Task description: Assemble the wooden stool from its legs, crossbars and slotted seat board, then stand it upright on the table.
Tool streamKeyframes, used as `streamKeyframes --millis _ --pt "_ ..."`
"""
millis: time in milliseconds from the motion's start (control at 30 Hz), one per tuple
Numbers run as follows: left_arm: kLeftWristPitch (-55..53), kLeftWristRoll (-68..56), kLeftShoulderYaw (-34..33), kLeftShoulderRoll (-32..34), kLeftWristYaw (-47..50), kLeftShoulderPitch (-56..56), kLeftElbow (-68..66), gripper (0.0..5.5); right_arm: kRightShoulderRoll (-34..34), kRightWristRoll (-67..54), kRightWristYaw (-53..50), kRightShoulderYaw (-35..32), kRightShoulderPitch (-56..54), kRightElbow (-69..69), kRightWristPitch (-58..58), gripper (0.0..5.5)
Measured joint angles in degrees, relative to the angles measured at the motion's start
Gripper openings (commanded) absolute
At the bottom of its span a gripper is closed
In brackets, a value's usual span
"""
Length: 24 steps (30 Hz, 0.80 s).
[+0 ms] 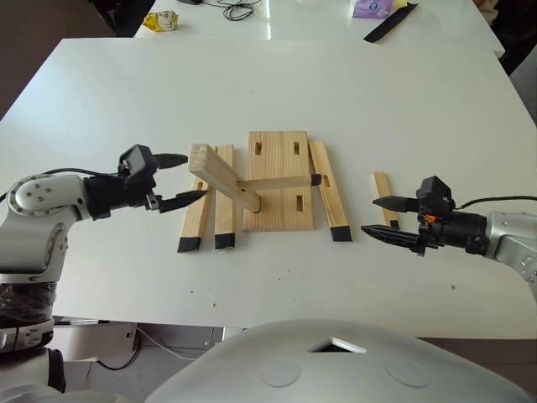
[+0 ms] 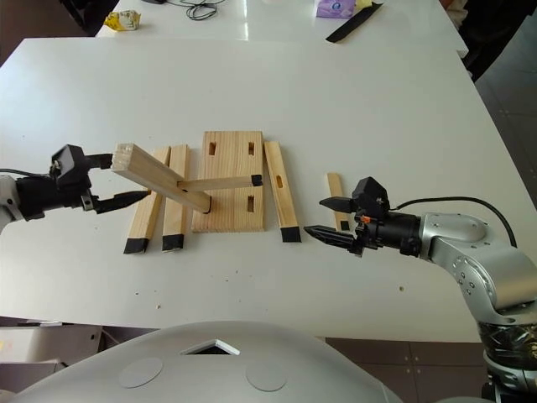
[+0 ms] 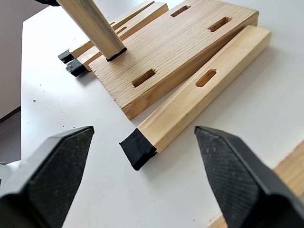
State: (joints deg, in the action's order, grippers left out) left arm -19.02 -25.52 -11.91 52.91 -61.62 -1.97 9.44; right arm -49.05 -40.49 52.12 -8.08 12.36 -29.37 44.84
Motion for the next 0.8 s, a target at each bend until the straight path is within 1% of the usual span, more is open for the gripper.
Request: streamKeyframes --millis 100,167,200,233,267,367,467,500,533,633,667,800 --pt "-10.81 -0.03 -3.21 0.84 6.02 -4.72 5.75 3.91 0.63 -0.13 -0.98 -2.6 3.56 -1.97 0.02 3.92" --pt "-20.09 -3.32 -4.93 0.93 8.25 -8.24 11.26 3.91 0.95 -0.23 -1.35 -4.05 5.87 -3.27 0.03 3.92" --pt "-22.85 -4.79 -5.45 0.96 8.66 -8.98 13.11 3.91 1.05 -0.28 -1.36 -4.39 6.58 -3.64 0.03 3.92" --pt "-28.63 -7.81 -6.6 0.96 9.81 -9.97 16.65 3.91 1.22 -0.5 -1.49 -5.17 7.77 -4.16 0.06 3.92" --pt "-31.98 -9.54 -7.14 1.01 10.53 -10.11 18.27 3.91 1.3 -0.73 -1.59 -5.71 8.4 -4.49 0.06 3.92" --pt "-46.15 -14.19 -7.99 0.89 15.32 -7.93 21.49 3.91 1.55 -1.32 -2.0 -7.02 10.46 -5.47 0.08 3.92" --pt "-59.75 -14.06 -7.91 -0.14 22.53 -2.87 21.09 3.91 1.61 -1.99 -2.58 -8.06 11.63 -6.31 0.17 3.92" --pt "-63.99 -13.69 -7.8 -1.56 25.44 -1.01 21.22 3.91 1.63 -2.09 -2.84 -8.06 11.75 -6.72 0.32 3.92" --pt "-65.81 -13.47 -7.33 -2.7 26.99 -0.26 21.59 3.91 1.63 -2.12 -2.97 -8.07 11.78 -6.93 0.38 3.92" --pt "-71.4 -15.43 -7.24 -9.44 29.45 2.59 24.45 3.91 1.66 -2.17 -3.49 -8.02 11.83 -7.31 0.52 3.92" --pt "-72.2 -15.96 -7.25 -10.69 30.0 3.05 25.3 3.91 1.68 -2.17 -3.58 -7.98 11.83 -7.4 0.52 3.92" --pt "-72.84 -16.47 -6.74 -11.91 32.43 2.77 26.62 3.91 1.85 -2.16 -3.94 -7.7 11.82 -7.69 0.51 3.92"
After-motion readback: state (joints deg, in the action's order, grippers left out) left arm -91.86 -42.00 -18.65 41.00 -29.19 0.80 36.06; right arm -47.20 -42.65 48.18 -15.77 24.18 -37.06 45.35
